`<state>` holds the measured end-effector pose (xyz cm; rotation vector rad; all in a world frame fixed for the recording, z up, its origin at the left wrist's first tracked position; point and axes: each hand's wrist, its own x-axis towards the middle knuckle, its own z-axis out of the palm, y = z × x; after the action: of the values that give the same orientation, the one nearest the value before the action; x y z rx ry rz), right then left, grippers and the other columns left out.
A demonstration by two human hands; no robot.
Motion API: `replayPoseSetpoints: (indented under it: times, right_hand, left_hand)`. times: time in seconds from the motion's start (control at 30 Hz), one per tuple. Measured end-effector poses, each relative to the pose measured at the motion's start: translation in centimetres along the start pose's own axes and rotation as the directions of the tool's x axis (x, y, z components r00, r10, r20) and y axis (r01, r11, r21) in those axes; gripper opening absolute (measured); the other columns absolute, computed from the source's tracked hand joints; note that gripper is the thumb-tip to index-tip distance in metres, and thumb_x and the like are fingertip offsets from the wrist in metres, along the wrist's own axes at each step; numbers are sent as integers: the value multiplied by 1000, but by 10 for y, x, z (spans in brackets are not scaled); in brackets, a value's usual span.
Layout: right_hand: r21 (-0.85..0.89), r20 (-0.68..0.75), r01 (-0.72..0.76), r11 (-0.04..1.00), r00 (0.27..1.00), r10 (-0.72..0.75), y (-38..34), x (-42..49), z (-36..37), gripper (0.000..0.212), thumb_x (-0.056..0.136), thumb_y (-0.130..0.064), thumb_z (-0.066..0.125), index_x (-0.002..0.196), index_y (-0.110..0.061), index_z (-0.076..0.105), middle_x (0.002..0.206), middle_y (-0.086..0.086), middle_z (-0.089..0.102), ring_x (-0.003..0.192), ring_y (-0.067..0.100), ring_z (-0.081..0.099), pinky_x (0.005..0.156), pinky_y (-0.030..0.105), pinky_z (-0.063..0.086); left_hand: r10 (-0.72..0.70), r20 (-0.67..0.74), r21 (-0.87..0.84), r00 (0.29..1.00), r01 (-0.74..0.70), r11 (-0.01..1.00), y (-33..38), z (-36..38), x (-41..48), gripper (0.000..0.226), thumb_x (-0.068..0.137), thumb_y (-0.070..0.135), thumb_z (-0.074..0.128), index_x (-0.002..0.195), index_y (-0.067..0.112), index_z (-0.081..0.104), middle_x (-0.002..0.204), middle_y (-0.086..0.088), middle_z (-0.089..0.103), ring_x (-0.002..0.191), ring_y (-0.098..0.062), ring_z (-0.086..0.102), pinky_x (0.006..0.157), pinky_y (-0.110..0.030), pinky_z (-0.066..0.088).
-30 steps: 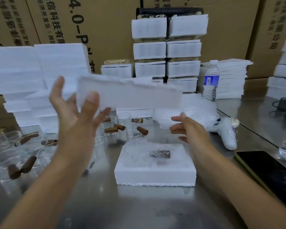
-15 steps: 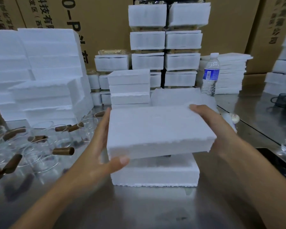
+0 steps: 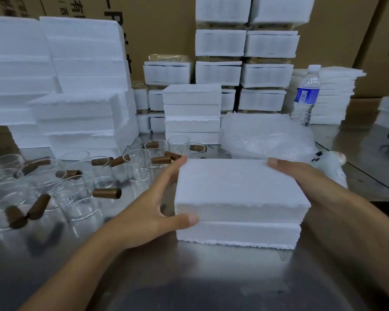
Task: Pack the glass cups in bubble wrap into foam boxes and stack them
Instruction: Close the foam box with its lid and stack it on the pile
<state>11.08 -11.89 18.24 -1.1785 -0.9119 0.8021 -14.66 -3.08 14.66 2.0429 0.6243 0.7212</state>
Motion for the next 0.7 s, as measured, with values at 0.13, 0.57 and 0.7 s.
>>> replayPoseSetpoints:
  times: [0.13,0.57,0.7]
  right_hand:
    - [12,-30,16,1000,999,-15,1,-4,0,53,72,-19,72,29,-45,55,46,-10,64,44,4,63,38,20,48]
    - [-139,250,-210,968,938,240,-5,3,-16,30,61,-33,76,76,-8,77,91,16,73,76,16,72,68,29,52]
    - [-171,174,-86,982,978,116,-15,-6,-7,67,56,-51,82,50,9,52,47,-18,63,46,-12,58,40,6,42]
  left_hand:
    - [-12,37,-75,999,14,997,-8,1,5,93,70,38,77,140,56,17,127,55,31,122,30,24,94,-1,32]
    - [-52,102,-82,993,61,995,-13,2,8,98,75,27,80,139,54,12,117,59,34,116,32,29,85,6,31]
    - [-71,34,-72,997,73,995,-11,1,6,94,60,43,83,129,65,24,123,38,49,122,8,46,101,-16,41]
